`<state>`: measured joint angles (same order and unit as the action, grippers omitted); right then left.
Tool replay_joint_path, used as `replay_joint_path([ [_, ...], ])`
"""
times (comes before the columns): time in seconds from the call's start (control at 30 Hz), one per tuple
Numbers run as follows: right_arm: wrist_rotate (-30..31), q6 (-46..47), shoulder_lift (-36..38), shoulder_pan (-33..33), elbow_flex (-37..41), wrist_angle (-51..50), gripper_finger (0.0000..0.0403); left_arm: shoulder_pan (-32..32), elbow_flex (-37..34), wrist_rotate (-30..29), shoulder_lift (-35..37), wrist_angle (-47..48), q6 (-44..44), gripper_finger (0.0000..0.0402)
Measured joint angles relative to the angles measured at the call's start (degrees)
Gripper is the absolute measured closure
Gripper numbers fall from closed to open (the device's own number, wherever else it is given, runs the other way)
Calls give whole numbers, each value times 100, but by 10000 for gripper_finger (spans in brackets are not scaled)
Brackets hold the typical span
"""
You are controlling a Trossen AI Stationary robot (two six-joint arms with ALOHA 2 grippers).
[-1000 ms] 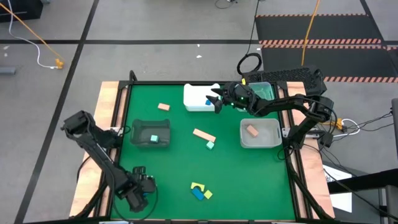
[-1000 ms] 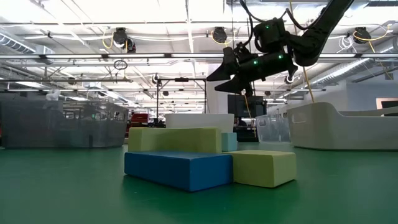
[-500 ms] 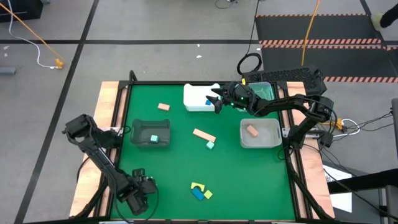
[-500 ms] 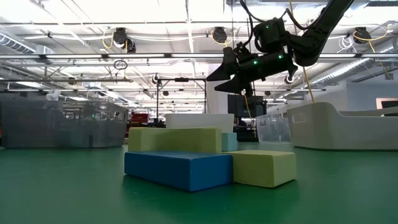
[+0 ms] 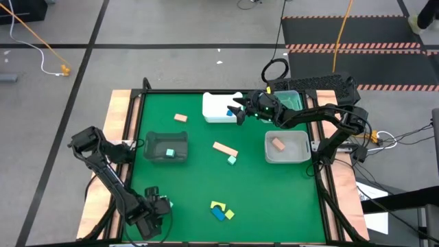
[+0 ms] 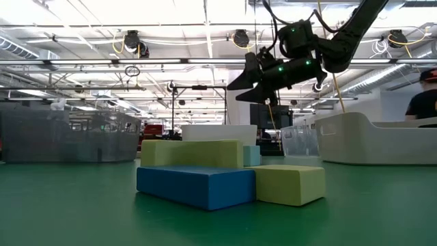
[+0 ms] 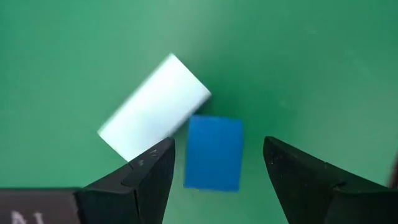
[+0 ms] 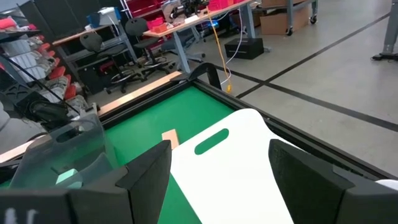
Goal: Sort & place blocks by color
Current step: Put the left blue block into the white bin
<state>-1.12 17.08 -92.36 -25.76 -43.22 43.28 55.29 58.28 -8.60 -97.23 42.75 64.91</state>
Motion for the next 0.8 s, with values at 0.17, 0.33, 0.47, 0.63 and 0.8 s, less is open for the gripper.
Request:
replay_joint_path([
  [0.17,-1,0,0,0,0,-28,145,-7,0,-184,0,82,-6,161],
  [0.33,-11,0,0,0,0,-30,145,15,0,-178,0,63,-9,204],
  [0.47,-18,0,0,0,0,-30,145,86,0,-152,0,36,19,249],
  [0.63,-21,0,0,0,0,-32,145,188,0,-155,2,-208,209,274],
  [0.8,-23,0,0,0,0,-34,145,258,0,-66,-102,-574,324,251],
])
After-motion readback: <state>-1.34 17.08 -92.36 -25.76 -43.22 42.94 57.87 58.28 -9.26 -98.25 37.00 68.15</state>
